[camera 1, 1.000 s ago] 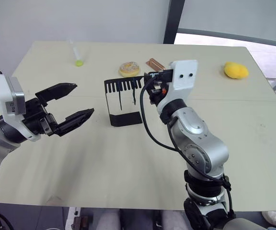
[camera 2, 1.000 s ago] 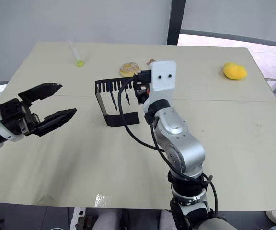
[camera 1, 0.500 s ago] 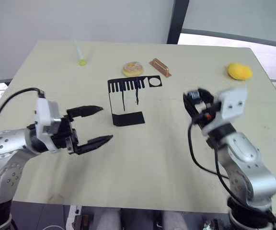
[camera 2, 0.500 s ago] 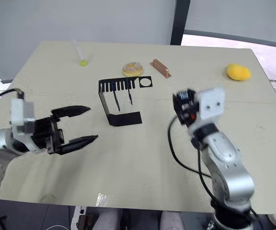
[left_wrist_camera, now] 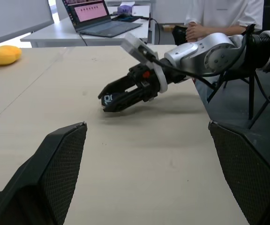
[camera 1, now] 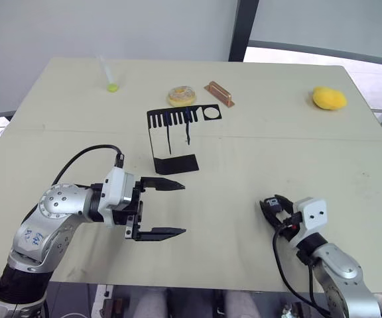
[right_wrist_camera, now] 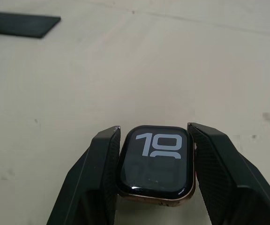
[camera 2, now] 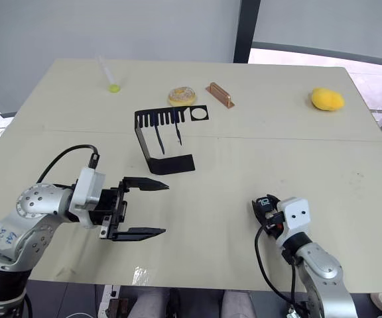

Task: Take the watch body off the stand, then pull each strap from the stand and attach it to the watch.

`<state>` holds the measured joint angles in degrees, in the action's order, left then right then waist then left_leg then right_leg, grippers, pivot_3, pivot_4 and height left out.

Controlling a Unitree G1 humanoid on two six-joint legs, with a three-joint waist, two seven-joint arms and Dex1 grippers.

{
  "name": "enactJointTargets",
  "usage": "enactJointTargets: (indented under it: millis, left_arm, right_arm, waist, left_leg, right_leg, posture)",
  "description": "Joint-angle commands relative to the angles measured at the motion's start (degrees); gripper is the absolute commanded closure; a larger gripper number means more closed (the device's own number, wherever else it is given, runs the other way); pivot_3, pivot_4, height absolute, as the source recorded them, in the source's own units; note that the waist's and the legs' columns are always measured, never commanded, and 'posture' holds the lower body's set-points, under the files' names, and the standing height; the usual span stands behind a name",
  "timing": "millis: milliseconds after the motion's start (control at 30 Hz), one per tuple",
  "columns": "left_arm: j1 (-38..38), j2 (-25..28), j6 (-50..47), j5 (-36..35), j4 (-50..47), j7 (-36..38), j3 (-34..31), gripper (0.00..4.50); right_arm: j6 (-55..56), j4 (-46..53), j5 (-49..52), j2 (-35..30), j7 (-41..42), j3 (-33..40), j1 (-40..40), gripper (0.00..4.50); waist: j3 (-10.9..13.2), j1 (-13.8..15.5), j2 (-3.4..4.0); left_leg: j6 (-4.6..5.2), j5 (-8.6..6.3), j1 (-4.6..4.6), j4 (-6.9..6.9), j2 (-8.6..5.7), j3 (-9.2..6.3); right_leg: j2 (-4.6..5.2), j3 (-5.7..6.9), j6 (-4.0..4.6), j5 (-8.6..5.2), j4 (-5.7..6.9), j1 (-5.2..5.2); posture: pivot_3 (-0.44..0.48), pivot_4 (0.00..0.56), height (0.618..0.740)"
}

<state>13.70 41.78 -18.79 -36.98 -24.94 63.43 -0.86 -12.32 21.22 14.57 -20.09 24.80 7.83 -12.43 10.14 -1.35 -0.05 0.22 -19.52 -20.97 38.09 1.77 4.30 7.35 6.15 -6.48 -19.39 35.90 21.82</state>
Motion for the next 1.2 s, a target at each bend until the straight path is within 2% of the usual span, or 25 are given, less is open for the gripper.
enactJointTargets:
  millis: [33, 333, 500, 533, 733, 933, 1033, 1200]
  left_arm:
    - [0.36, 0.17, 1.27, 0.74, 0.32, 1.39, -0.01, 0.00]
    - [-1.89, 0.77, 1.82, 1.10, -0.13, 1.33, -2.56, 0.00]
    - [-3.71, 1.32, 2.21, 0.99, -0.72, 1.26, -3.57, 0.00]
    - [-3.85, 1.41, 2.27, 0.96, -0.76, 1.20, -3.66, 0.00]
    - [-5.57, 2.47, 2.25, 0.94, -0.80, 0.94, -5.98, 0.00]
    - [-15.33, 4.53, 4.78, 3.68, 1.87, -1.74, -17.29, 0.00]
    - [-21.82, 3.11, 8.48, 6.53, 6.09, -4.53, -25.62, 0.00]
    - [-27.69, -0.28, 16.21, 10.23, 15.41, -8.09, -34.32, 0.00]
  right_arm:
    - [3.06, -1.84, 0.31, -0.81, 2.49, -0.01, 0.19, 2.70]
    - [3.46, -5.94, 0.59, -0.54, 2.60, -0.42, 1.38, 2.70]
    - [3.38, -7.16, 1.64, -1.39, 3.55, 0.63, 2.75, 0.29]
    - [3.77, -7.34, 1.78, -1.70, 3.86, 0.81, 3.12, 0.04]
    - [6.15, -4.04, 5.96, -5.55, 9.36, 3.61, 3.93, 0.04]
    - [0.27, 6.78, 18.00, -15.28, 16.64, 15.88, -2.21, 0.04]
    - [5.26, -0.15, 16.46, -20.06, 22.88, 23.60, -5.69, 0.04]
    - [14.42, -21.16, 13.38, -25.63, 28.91, 29.96, -1.99, 0.04]
  waist:
    - [0.00, -0.10, 0.00]
    - [-0.01, -0.09, 0.00]
    - [-0.01, -0.05, -0.01]
    - [-0.01, -0.04, -0.01]
    - [-0.01, 0.01, -0.01]
    - [0.01, 0.12, 0.02]
    - [-0.01, 0.67, -0.03]
    - [0.07, 1.28, -0.24]
  left_leg:
    - [0.00, 0.00, 0.01, 0.00, 0.01, -0.01]
    - [0.00, 0.00, 0.08, 0.05, 0.01, -0.18]
    - [0.00, 0.00, 0.14, 0.05, 0.00, -0.23]
    - [0.00, 0.00, 0.13, 0.06, -0.01, -0.23]
    - [0.00, 0.00, 0.12, 0.06, -0.03, -0.24]
    - [0.01, -0.01, 0.08, 0.04, 0.00, -0.28]
    - [0.07, -0.04, 0.12, 0.05, -0.02, -0.30]
    - [0.23, -0.14, 0.51, 0.00, -0.05, 0.19]
  right_leg:
    - [-0.01, 0.00, 0.00, 0.00, 0.00, 0.00]
    - [0.04, -0.04, 0.00, 0.00, -0.03, -0.23]
    - [0.06, -0.09, 0.00, 0.00, -0.02, -0.29]
    - [0.07, -0.08, 0.00, 0.00, -0.03, -0.30]
    - [0.09, -0.08, 0.00, 0.00, -0.02, -0.30]
    - [0.10, -0.06, 0.00, 0.00, -0.05, -0.28]
    - [0.10, -0.02, 0.00, 0.00, -0.13, -0.37]
    - [0.15, 0.02, 0.00, 0.00, -0.31, -0.47]
  posture:
    - [0.000, 0.150, 0.740]
    - [0.000, 0.150, 0.740]
    - [0.000, 0.150, 0.740]
    - [0.000, 0.150, 0.740]
    - [0.000, 0.150, 0.740]
    - [0.000, 0.150, 0.740]
    - [0.000, 0.150, 0.740]
    - [0.000, 0.150, 0.740]
